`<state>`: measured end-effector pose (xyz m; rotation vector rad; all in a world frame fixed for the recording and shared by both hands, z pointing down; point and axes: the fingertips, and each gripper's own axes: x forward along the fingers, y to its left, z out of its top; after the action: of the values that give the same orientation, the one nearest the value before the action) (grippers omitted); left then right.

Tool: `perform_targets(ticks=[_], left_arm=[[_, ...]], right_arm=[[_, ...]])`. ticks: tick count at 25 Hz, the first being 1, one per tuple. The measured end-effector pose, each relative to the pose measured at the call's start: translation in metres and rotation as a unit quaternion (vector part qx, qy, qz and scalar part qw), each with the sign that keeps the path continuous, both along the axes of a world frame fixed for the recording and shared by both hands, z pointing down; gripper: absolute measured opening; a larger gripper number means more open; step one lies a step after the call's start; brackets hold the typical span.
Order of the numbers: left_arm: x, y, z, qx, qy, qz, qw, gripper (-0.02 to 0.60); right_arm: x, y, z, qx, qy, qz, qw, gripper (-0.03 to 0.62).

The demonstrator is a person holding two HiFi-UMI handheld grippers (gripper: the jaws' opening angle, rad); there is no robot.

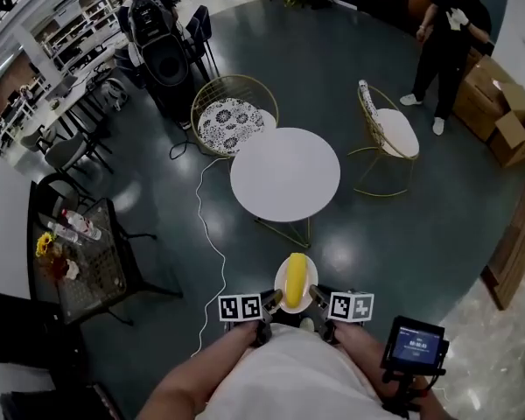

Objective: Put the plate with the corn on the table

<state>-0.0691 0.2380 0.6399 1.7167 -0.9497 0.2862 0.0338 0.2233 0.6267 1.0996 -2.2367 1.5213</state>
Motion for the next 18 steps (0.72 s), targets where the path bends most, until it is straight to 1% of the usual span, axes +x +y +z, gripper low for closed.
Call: perform_targets(ticks=[6, 10, 18], left_arm=[[0.009, -0.024, 0.008, -0.010, 0.011, 0.011, 0.9998, 0.052], [0.013, -0.053, 0.008, -0.007, 0.016, 0.020, 0.9996, 0.052], [0.007, -0.109, 0.004, -0.004, 0.024, 0.025, 0.9994, 0.052]], right_arm=[[0.009, -0.023, 0.004, 0.006, 0.006, 0.012, 1.000, 0.060], [0.014, -0.051, 0.006, 0.007, 0.011, 0.021, 1.000, 0.060], [0.007, -0.106, 0.000, 0.008, 0.019, 0.026, 0.999, 0.060]])
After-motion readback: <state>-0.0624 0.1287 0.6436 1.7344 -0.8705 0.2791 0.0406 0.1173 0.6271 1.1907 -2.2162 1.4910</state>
